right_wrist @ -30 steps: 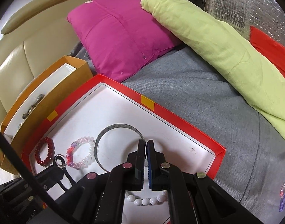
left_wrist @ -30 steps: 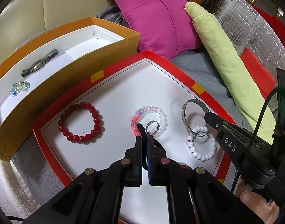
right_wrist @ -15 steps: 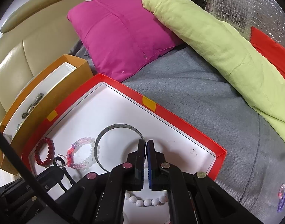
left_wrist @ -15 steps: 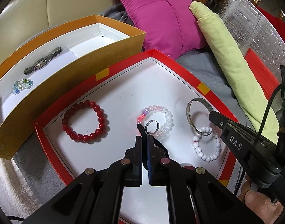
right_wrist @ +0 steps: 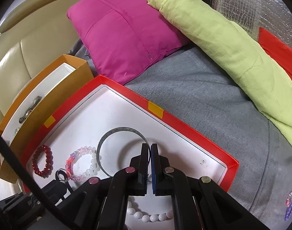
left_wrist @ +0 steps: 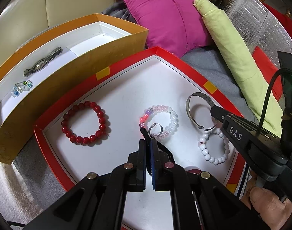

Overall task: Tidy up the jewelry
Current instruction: 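Lower the silver bangle into the tray and open the right tool, then lower the black hair tie into the tray and open the left tool, then move both tools toward the purple and pink bracelets on the bed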

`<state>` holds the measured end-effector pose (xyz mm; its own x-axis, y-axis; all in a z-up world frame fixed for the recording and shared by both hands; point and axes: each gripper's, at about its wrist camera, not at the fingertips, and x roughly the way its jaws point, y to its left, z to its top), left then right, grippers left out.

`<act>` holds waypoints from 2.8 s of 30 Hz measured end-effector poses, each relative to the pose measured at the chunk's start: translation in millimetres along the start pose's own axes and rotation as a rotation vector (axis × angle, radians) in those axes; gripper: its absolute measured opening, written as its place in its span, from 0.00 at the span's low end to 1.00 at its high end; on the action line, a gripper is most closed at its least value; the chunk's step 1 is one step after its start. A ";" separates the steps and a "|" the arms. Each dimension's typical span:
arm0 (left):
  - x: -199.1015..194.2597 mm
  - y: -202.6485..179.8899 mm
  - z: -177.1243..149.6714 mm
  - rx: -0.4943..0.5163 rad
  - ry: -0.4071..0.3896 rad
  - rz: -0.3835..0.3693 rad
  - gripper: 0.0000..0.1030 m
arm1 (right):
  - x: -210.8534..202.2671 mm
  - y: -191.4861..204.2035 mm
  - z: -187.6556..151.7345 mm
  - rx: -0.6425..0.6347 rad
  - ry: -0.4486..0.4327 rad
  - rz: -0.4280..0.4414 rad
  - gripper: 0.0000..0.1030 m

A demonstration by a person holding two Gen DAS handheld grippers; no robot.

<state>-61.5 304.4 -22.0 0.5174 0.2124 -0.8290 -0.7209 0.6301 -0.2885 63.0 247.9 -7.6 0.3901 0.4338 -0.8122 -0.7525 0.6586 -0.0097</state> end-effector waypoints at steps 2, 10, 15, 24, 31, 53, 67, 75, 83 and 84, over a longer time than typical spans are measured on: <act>0.7 -0.1 0.0 -0.001 0.002 0.001 0.04 | 1.0 -0.6 0.3 0.001 0.002 -0.001 0.03; 2.0 0.9 -0.4 -0.004 0.004 0.006 0.04 | 2.7 -1.0 1.4 0.002 0.005 -0.002 0.03; 3.5 1.2 -0.2 -0.006 0.009 0.013 0.04 | 3.9 -1.8 1.8 0.006 0.005 0.000 0.03; 5.2 2.5 -0.1 -0.003 0.009 0.044 0.05 | -1.0 -2.7 4.6 0.022 -0.012 0.008 0.07; -3.5 5.4 1.5 -0.018 -0.041 0.104 0.09 | -17.3 -12.1 2.1 0.052 -0.049 0.008 0.07; -51.7 -23.1 -7.9 -0.062 -0.309 0.131 0.70 | -88.0 -99.9 -64.9 0.229 -0.123 0.005 0.23; -61.1 -114.5 -44.4 0.134 -0.409 0.041 0.74 | -160.8 -279.8 -200.3 0.551 -0.113 -0.167 0.29; -48.9 -176.9 -76.3 0.305 -0.368 -0.008 0.74 | -147.7 -348.7 -211.2 0.675 -0.071 -0.185 0.29; -40.4 -221.3 -102.6 0.457 -0.337 -0.041 0.74 | -126.3 -347.0 -201.9 0.551 0.001 -0.258 0.09; -38.6 -225.5 -104.5 0.466 -0.330 -0.052 0.74 | -132.9 -346.3 -208.7 0.554 -0.008 -0.257 0.09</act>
<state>32.9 76.1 25.1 0.7171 0.3471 -0.6044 -0.4502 0.8927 -0.0214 160.9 -166.2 -18.0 0.5287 0.2216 -0.8194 -0.2465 0.9638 0.1016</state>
